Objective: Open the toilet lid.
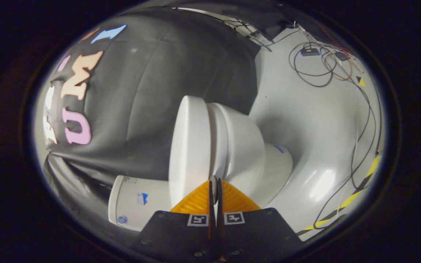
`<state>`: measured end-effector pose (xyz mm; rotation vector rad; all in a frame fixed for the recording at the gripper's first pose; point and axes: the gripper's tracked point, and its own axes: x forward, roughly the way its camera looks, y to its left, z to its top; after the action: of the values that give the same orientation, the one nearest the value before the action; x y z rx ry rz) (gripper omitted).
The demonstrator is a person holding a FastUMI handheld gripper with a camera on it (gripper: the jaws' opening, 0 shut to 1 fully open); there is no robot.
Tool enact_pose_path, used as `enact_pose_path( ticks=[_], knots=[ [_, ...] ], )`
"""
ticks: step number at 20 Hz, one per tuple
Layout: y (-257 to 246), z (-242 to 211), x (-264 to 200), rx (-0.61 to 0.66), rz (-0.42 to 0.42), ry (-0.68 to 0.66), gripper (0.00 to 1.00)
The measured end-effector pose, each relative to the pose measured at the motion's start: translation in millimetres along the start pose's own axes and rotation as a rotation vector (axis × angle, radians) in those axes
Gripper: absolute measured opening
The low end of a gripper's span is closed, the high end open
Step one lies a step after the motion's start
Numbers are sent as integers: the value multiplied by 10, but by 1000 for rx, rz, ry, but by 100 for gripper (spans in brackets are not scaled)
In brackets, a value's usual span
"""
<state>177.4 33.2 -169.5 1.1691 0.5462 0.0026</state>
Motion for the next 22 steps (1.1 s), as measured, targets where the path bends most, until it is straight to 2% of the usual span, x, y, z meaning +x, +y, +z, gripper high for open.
enact_pose_path(
  ticks=[5,9,13,17,22],
  knots=[
    [22,-19,-34,-259,-88,-17,1],
    [280,42,-110,-254,-32,-45,2],
    [424,51,-171,-324,-62,-80,1],
    [699,45,-259,-359,-34,-123,1],
    [1116,-9,-404,-519,-2,-157,1]
  ],
)
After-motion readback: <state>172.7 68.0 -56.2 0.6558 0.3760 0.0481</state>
